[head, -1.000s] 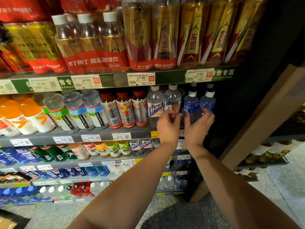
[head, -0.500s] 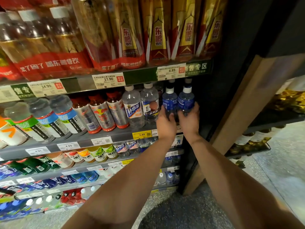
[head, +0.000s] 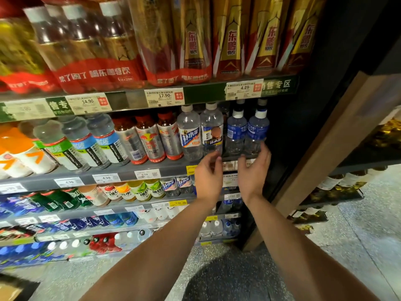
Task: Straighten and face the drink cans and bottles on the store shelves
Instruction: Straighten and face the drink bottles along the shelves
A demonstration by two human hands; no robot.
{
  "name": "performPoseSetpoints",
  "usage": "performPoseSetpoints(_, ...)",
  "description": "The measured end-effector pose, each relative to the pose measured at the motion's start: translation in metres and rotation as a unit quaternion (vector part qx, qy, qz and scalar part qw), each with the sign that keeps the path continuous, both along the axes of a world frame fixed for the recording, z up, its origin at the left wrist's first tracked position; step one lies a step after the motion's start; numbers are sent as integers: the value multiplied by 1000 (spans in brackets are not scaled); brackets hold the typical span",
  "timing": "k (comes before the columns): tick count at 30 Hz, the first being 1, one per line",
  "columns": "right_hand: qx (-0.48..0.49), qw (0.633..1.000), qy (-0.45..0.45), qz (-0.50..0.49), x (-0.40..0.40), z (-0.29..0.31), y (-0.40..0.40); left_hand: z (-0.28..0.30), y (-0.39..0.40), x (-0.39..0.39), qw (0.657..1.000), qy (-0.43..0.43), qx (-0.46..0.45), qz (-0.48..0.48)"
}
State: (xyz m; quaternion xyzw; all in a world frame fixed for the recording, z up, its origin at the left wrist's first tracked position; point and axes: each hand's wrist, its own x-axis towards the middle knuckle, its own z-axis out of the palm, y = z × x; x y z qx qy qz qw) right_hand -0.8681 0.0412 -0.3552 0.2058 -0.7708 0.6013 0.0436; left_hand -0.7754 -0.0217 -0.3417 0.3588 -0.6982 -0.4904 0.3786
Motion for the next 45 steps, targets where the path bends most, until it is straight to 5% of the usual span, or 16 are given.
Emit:
performPoseSetpoints(15,82,981,-40,172,196,-66,-56,-77,-66,217,990,-123,51,50)
performPoseSetpoints(21,150,976,-71,141,257,-94,-104,-115,-113,280,989,-119,65,53)
performPoseSetpoints(28,204,972,-84,85,255,-138,-157,-160,-175,277,988,-98,110,49)
performPoseSetpoints(37,197,969,-93,118,234,-220,-191,-229,-212,223,986,-121,43,109)
performPoseSetpoints(45,190,978,-11,89,221,-248,-215,-259,-224,205,980,-66,35,186)
